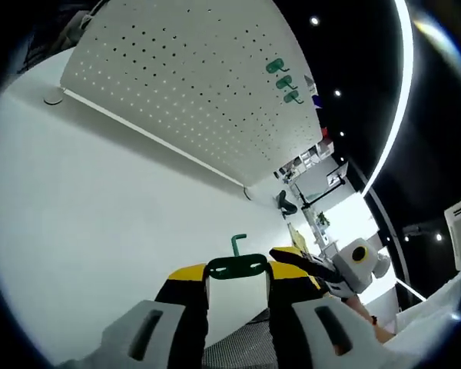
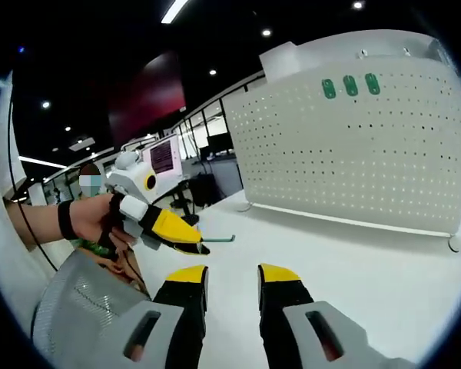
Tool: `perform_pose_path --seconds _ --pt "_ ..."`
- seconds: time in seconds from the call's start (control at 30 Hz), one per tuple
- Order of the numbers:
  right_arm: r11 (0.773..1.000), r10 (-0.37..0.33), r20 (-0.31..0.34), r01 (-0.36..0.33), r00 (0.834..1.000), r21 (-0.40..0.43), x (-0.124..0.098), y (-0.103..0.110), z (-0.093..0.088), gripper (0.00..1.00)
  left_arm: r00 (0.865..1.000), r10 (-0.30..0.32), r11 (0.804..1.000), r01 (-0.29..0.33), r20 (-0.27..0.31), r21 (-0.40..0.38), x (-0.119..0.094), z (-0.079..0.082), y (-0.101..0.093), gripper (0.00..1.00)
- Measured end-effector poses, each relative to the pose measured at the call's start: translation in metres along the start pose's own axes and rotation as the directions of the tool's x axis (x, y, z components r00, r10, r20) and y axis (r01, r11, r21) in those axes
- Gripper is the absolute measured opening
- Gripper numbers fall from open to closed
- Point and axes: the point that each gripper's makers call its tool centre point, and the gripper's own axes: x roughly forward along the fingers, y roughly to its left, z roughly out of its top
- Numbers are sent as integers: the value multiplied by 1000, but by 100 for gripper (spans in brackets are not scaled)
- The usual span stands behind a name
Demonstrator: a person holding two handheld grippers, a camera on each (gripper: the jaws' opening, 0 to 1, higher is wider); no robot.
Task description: Insert the hook assembly into the mounting plate slot until the hook locks in place.
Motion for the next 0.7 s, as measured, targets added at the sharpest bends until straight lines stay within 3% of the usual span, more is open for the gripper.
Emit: perform_pose_path --seconds 0.13,0.37,0.7 --pt "1000 21 -4 -21 1000 -6 0 4 -2 26 998 -39 999 38 -43 -18 0 -7 -7 29" --pt "998 49 -17 -49 999 -27 0 8 -9 27 993 -56 998 56 -109 -3 -3 -21 -9 29" --pt "981 155 -23 -157 988 -111 -2 27 -6 21 971 -143 989 134 -192 -57 -12 -38 -20 29"
